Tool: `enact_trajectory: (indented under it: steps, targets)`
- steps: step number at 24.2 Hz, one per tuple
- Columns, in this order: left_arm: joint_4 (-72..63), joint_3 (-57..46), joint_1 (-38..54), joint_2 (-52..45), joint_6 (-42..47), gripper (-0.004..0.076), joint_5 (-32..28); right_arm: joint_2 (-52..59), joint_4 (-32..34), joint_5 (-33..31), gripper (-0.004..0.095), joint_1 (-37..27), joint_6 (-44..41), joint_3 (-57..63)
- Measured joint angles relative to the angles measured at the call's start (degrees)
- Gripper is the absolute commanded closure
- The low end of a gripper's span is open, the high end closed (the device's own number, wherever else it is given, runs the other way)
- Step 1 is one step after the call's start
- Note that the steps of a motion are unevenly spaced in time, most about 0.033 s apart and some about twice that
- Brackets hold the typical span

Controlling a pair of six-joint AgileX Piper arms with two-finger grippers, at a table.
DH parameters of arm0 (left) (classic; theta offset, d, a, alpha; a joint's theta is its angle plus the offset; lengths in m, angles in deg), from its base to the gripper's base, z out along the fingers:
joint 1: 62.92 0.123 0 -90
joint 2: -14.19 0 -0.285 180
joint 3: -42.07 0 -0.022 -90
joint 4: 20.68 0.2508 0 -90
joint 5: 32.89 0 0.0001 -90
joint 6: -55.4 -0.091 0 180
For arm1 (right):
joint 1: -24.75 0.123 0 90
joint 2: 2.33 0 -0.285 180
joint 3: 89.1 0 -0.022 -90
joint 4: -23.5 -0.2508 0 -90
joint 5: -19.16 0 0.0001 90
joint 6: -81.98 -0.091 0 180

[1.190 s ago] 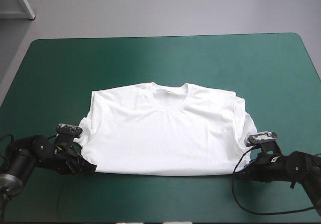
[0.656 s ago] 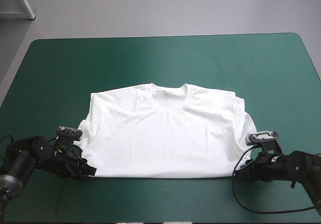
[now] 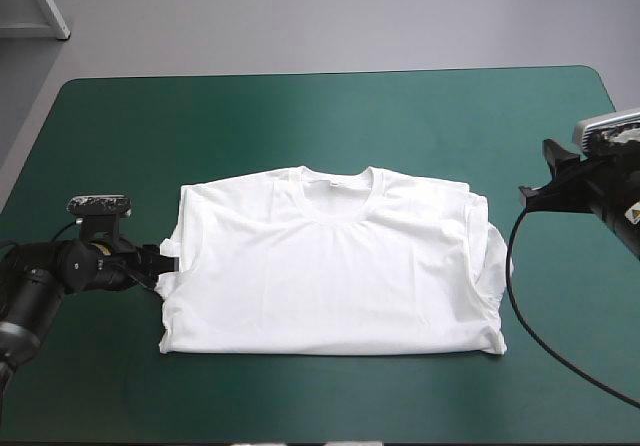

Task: Fold the cloth

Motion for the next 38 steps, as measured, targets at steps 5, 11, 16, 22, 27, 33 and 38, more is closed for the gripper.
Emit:
enact_trajectory:
  steps: [5,11,16,22,27,33,38]
  targets:
    - [-0.3,0.1,0.0,7.2,1.4,0.0272,-3.1,0.0,0.4,-1.6,0.0492,0.0,0.0,-1.1]
    - [-0.3,0.1,0.0,11.8,2.8,0.0272,-5.8,-0.1,0.7,-5.0,0.0492,0.0,0.0,-1.1]
    - [-0.8,0.1,4.1,12.4,3.2,0.0272,-5.0,-0.1,0.9,-6.1,0.0494,0.0,0.0,-1.1]
    - [-11.3,-0.3,12.7,12.4,-8.8,0.0276,-1.2,-0.1,1.0,-6.1,0.0494,0.0,0.0,-1.1]
    - [-19.2,-0.5,12.9,13.2,-15.7,0.0310,-1.6,-0.1,0.9,-6.0,0.0494,0.0,0.0,-1.1]
    - [-19.7,-0.6,13.0,17.8,-16.5,0.0313,-3.2,-0.1,0.9,-5.9,0.0494,0.0,0.0,-1.1]
    - [-23.2,0.2,13.2,20.6,-19.7,0.0650,-3.2,-0.1,0.9,-5.9,0.0494,0.0,0.0,-1.1]
